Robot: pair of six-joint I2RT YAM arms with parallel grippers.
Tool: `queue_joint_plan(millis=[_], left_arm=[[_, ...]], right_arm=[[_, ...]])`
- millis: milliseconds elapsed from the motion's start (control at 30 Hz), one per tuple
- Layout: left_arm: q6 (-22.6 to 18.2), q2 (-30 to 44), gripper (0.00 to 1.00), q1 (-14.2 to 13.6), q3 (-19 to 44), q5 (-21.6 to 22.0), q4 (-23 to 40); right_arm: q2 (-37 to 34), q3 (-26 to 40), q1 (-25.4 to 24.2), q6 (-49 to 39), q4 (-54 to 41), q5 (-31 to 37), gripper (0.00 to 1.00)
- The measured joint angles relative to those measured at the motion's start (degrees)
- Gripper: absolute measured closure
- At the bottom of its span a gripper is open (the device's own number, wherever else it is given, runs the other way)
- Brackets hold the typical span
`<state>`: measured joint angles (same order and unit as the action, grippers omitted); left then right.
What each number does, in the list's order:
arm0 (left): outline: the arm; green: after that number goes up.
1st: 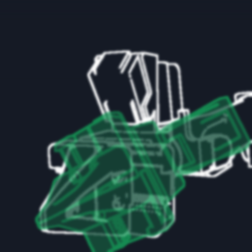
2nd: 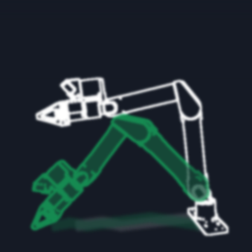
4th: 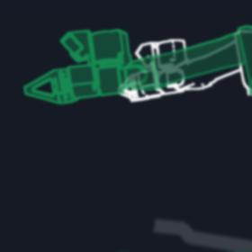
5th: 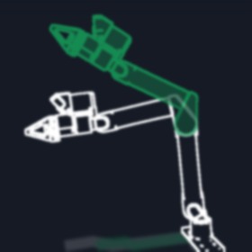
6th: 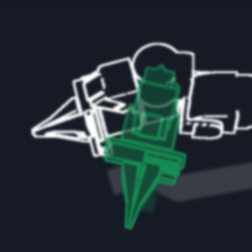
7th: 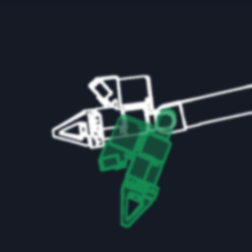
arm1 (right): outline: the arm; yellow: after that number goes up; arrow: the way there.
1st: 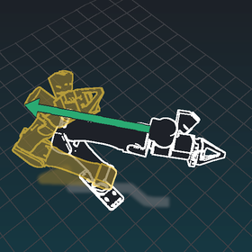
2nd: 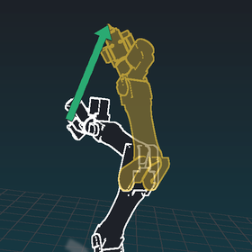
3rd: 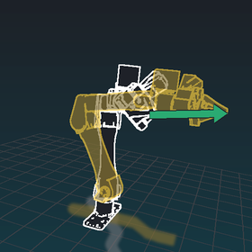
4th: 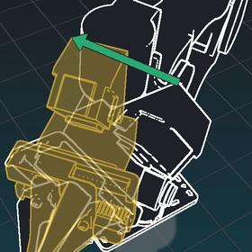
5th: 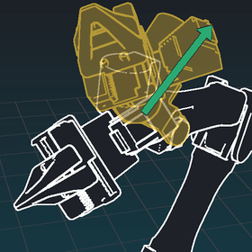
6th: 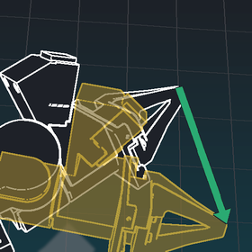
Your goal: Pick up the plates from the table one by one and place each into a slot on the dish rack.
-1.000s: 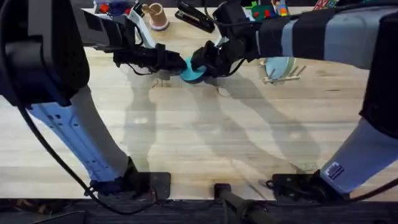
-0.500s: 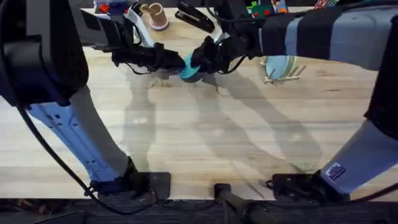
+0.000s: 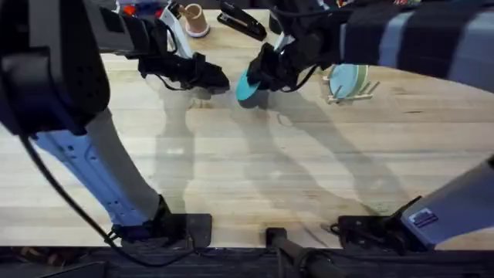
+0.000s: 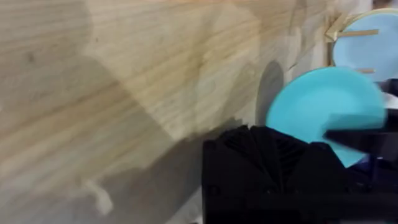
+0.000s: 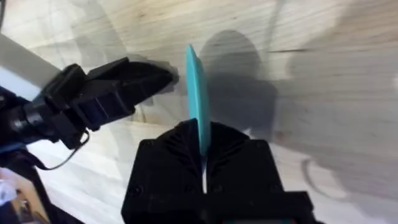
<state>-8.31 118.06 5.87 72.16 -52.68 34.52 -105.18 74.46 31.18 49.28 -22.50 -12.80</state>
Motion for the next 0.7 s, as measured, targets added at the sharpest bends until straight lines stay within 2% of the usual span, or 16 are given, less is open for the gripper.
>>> queue_joint_plan(millis=[567, 700], left_arm=[[-5.82, -25.60, 0.962, -0.06, 0.02, 8.75, 13.66], [-6.31, -32.15, 0.963, -1.55, 0.02, 11.59, 15.47]], right_arm=[[20.33, 0.00, -1.04, -14.66, -12.10, 10.05, 0.970], [24.95, 0.00, -3.35, -17.39, -17.80, 10.52, 0.970]])
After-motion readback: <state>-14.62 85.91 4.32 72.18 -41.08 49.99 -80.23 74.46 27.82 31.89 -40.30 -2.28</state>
